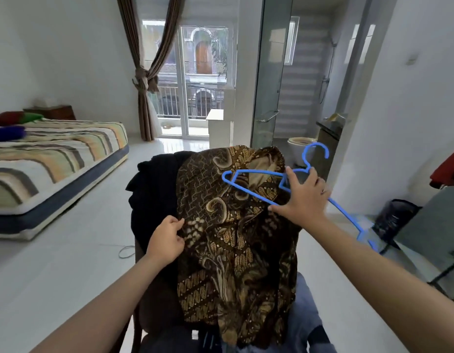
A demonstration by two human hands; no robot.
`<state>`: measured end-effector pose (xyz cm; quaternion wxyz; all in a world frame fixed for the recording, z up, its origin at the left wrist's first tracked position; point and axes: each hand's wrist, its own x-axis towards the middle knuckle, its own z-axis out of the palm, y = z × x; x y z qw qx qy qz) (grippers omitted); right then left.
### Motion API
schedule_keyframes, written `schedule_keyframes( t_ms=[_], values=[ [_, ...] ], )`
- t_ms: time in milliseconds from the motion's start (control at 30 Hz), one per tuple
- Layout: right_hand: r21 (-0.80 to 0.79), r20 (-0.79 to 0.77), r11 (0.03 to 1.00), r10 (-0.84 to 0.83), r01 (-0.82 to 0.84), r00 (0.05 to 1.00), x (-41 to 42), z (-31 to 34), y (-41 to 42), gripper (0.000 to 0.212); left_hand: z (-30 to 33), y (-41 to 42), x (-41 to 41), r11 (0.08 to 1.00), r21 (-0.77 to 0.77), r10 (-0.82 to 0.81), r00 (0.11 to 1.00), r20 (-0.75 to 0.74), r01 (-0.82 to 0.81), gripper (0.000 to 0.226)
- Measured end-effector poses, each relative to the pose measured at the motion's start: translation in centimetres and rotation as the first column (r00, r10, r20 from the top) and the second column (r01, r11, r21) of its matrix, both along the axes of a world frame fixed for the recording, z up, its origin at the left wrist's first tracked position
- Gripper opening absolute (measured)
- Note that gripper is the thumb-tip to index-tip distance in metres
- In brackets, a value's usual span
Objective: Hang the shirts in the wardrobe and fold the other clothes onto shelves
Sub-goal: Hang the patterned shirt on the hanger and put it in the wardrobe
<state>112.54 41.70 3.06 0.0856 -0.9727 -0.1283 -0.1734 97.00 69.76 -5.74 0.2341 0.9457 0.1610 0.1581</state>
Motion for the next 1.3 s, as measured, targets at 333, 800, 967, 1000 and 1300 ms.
schedule_keyframes(
  t_ms=[333,800,967,1000,1300],
  values=[
    [-0.094,0.037,0.995,0.043,-0.04,0.998,4.5,-2.4,-1.0,0.114,4.7,-5.8,5.8,0.991,0.099,-0.11,0.962,0.252,0.088,0.036],
    [0.038,0.322,0.968,0.223,-0.248,0.92,10.2,-3.8,-5.6,0.113,7.0,-5.1,14.4,0.99,0.074,-0.123,0.992,0.026,0.121,0.058],
    [0.059,0.397,0.981,0.148,-0.186,0.906,12.2,-3.3,-8.1,0.113,6.5,-6.1,14.2,0.983,0.153,-0.097,0.995,-0.004,0.096,0.056],
    [0.052,0.397,0.984,0.138,-0.173,0.907,12.5,-3.2,-8.3,0.112,6.4,-6.2,14.3,0.982,0.164,-0.094,0.996,-0.003,0.094,0.055],
    [0.101,0.409,0.973,0.151,-0.21,0.9,12.7,-2.7,-6.0,0.109,5.9,-8.9,15.1,0.952,0.294,-0.14,0.975,0.17,0.085,0.048]
  ],
)
